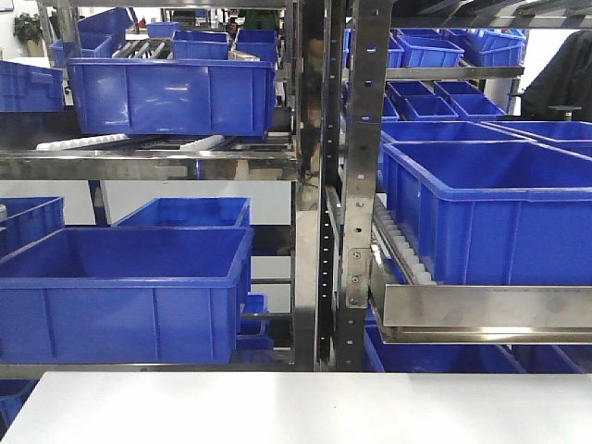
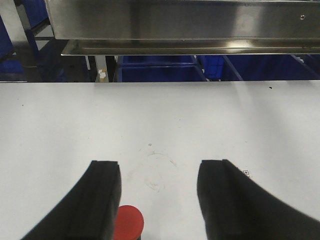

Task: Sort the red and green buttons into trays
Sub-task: 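Close left gripper on green button and right gripper on red button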

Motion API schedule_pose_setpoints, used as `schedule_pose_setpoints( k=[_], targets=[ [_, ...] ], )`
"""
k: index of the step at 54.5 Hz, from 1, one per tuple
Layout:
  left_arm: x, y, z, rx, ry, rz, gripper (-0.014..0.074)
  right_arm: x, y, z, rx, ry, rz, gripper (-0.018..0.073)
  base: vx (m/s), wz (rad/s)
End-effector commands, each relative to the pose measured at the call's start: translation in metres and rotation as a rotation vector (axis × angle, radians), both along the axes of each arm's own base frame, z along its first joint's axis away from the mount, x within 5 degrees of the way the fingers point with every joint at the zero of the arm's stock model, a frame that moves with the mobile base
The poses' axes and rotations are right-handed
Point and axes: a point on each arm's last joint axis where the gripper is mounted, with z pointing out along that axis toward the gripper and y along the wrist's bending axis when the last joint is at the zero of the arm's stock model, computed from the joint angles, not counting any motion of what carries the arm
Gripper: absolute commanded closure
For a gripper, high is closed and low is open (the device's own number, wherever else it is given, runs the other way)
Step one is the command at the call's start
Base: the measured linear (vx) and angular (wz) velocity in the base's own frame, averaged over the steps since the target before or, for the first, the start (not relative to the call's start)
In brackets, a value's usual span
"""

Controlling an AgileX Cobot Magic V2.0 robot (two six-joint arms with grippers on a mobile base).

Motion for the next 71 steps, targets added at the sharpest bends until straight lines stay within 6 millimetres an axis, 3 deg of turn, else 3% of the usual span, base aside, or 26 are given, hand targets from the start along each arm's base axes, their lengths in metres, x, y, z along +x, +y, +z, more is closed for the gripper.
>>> schedule_pose_setpoints(
  k=[1, 18, 27, 45, 55, 71],
  targets=[
    [0.013, 0.000, 0.009, 0.010, -0.082, 0.009, 0.0041, 0.005, 0.000, 0.014, -0.022, -0.083, 0.016, 0.0132, 0.00, 0.00],
    [0.014, 0.000, -0.005, 0.015, -0.025, 0.010, 0.0042, 0.004, -0.001, 0.005, 0.006, 0.016, -0.011, 0.0132, 0.00, 0.00],
    [0.015, 0.000, -0.007, 0.017, -0.017, 0.010, 0.0105, 0.011, 0.001, -0.009, 0.121, 0.162, -0.062, 0.0126, 0.00, 0.00],
    [0.015, 0.000, -0.007, 0.016, -0.016, 0.010, 0.0428, 0.047, 0.003, -0.030, 0.146, 0.287, -0.054, 0.0125, 0.00, 0.00],
    [0.015, 0.000, -0.007, 0.016, -0.016, 0.010, 0.0576, 0.070, 0.003, -0.034, 0.069, 0.389, -0.005, 0.0125, 0.00, 0.00],
    [0.015, 0.000, -0.007, 0.017, -0.016, 0.009, 0.0605, 0.114, 0.002, -0.042, 0.011, 0.559, 0.031, 0.0125, 0.00, 0.00]
  ],
)
